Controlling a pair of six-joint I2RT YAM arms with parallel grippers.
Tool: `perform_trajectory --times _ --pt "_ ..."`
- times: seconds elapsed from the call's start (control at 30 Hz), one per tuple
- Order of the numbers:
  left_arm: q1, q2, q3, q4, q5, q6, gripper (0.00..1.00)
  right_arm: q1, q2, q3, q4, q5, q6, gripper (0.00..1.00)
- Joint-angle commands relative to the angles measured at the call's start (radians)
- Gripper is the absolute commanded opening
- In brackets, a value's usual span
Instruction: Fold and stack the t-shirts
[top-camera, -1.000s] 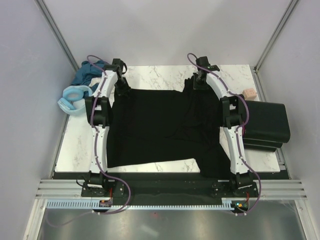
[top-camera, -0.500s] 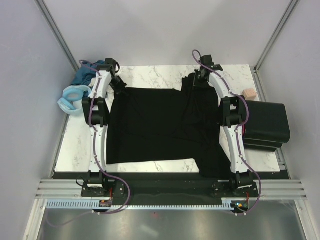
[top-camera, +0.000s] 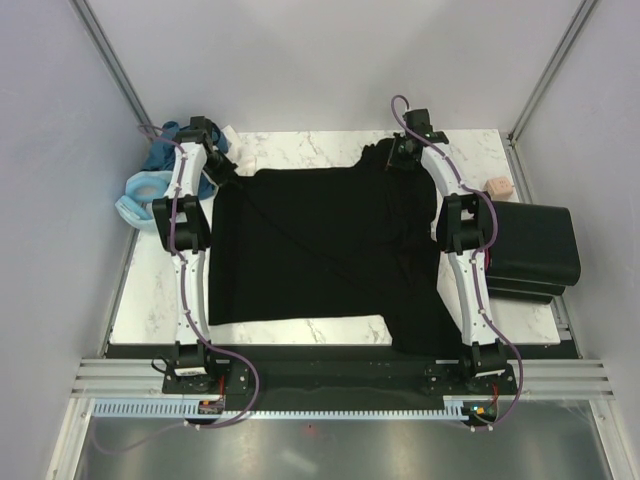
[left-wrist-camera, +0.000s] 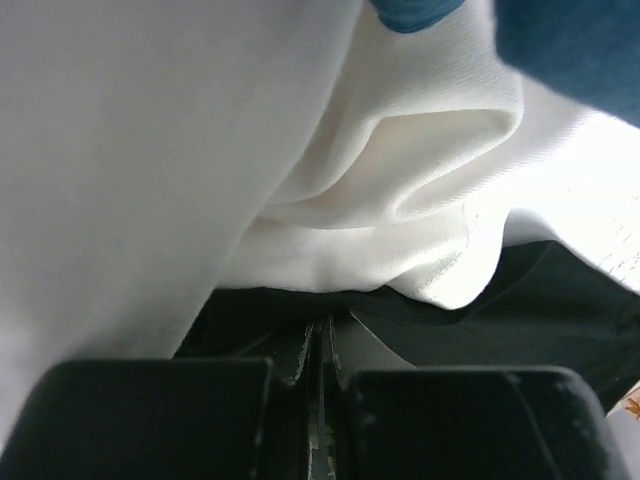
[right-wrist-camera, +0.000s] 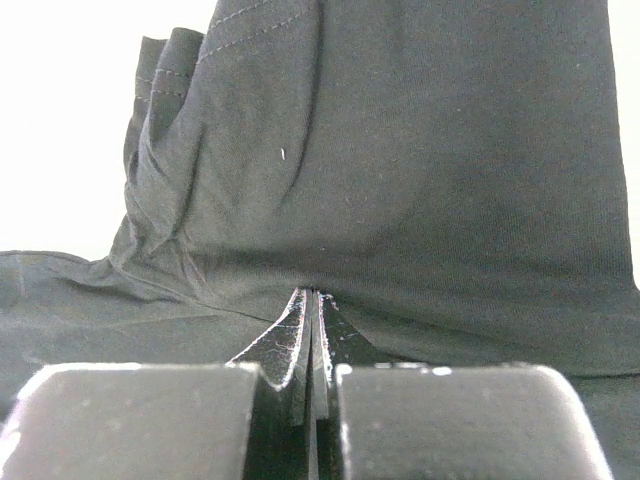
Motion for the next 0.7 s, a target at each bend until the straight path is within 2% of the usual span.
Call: perform_trajectory --times 0.0,0.17,0.2,0.23,0.4,0.53,0.67 --pt "0.004 0.047 0.026 0.059 -0.005 0.04 0.02 -0.004 0.063 0.008 0.041 0.027 -0.005 0.03" --pt "0.0 0.052 0.022 0.066 0.015 0.069 0.02 -0.011 0.066 0.008 0.101 0.012 0.004 0.07" --pt "-0.003 0.05 0.02 0.066 0.015 0.071 0.02 -0.014 0.068 0.008 0.126 0.001 0.01 0.16" --pt "-0.005 0.049 0.022 0.065 0.013 0.075 0.02 -0.016 0.068 0.01 0.137 -0.005 0.016 0.18" --pt "-0.005 0.038 0.023 0.074 0.004 0.08 0.02 -0.019 0.068 0.011 0.206 -0.024 0.023 0.19" --pt "-0.005 0.024 -0.001 0.072 0.006 0.094 0.02 -0.024 0.079 0.028 0.249 -0.05 0.026 0.32" --pt "-0.009 -0.002 -0.024 0.091 0.062 0.109 0.02 -0.024 0.051 -0.019 0.337 -0.119 0.032 0.38"
